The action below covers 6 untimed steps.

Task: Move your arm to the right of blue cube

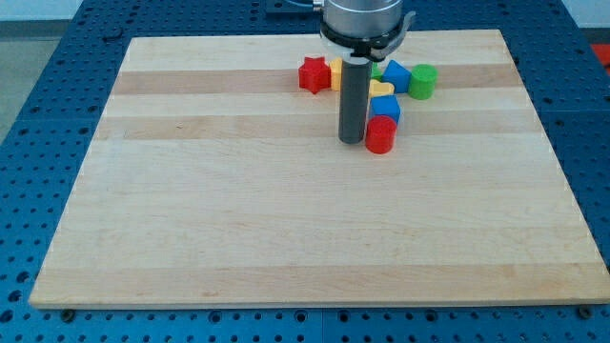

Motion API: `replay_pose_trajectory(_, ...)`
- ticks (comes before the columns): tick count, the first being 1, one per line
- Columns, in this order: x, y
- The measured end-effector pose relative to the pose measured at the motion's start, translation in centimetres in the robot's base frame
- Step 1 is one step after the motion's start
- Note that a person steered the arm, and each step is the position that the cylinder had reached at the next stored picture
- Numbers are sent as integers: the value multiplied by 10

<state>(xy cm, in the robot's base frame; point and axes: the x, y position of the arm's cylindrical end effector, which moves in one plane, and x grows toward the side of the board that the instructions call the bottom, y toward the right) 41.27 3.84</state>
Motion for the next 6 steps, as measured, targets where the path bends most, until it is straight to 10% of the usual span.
replay_pose_trajectory(3,78,18)
replay_pose_trajectory(6,53,94)
